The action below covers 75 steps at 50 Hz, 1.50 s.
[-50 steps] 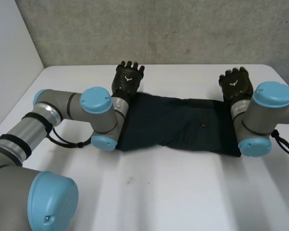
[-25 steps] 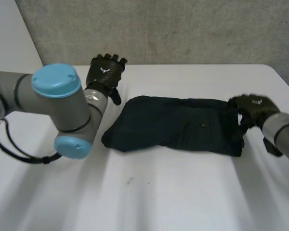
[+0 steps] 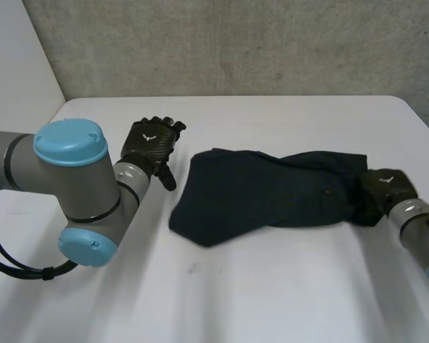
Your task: Fold the shorts.
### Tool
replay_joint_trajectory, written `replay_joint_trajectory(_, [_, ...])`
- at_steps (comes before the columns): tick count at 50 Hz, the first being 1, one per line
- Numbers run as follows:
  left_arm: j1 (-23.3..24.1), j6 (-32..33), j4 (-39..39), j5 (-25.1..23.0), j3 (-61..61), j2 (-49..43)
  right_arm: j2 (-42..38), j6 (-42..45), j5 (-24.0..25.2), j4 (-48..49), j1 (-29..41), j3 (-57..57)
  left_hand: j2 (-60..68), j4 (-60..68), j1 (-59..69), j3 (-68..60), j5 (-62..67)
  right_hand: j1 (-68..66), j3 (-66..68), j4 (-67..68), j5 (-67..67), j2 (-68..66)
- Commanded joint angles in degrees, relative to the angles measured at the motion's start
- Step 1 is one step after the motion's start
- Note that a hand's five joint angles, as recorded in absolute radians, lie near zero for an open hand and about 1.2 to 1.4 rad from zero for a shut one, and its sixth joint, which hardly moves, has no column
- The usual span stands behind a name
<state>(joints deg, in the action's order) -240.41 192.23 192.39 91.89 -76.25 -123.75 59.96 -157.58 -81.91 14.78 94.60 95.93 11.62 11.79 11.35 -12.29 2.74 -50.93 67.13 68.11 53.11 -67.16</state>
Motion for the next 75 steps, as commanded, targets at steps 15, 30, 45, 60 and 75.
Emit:
replay_joint_trajectory(15, [-1.7, -0.5, 0.0, 0.0, -5.8, 9.1, 6.3, 36.2, 0.8, -2.2, 15.2, -10.8, -1.6, -1.8, -1.4, 2.3, -2.7, -29.1, 12.9, 11.9, 16.9, -12.8])
replay_joint_trajectory(30, [-0.5, -4.1, 0.2, 0.2, -1.2, 8.6, 0.4, 36.1, 13.7, -2.4, 29.9, -7.0, -1.6, -1.8, -1.4, 2.3, -2.7, 40.9, -57.1, -58.1, -53.1, 57.2])
replay_joint_trajectory(45, [10.0, -6.3, -2.6, 0.1, 15.8, -2.5, 12.0, -21.5, 15.0, -2.4, 9.6, -11.8, -1.6, -1.7, -1.3, 2.2, -2.7, 40.9, -57.1, -58.1, -53.1, 57.2])
replay_joint_trajectory(60, [12.2, -6.6, -18.2, 0.2, 37.1, -21.9, -6.7, -17.1, 13.9, -21.5, 9.4, -31.9, -1.6, -1.7, -1.3, 2.2, -2.7, 40.9, -57.1, -58.1, -53.1, 57.2])
replay_joint_trajectory(75, [11.4, -6.5, -30.5, 3.8, 38.7, -26.2, -16.5, -10.8, 14.9, -27.1, 9.5, -36.6, -1.2, -1.4, -1.0, 1.9, -2.4, 40.9, -57.1, -58.1, -53.1, 57.2])
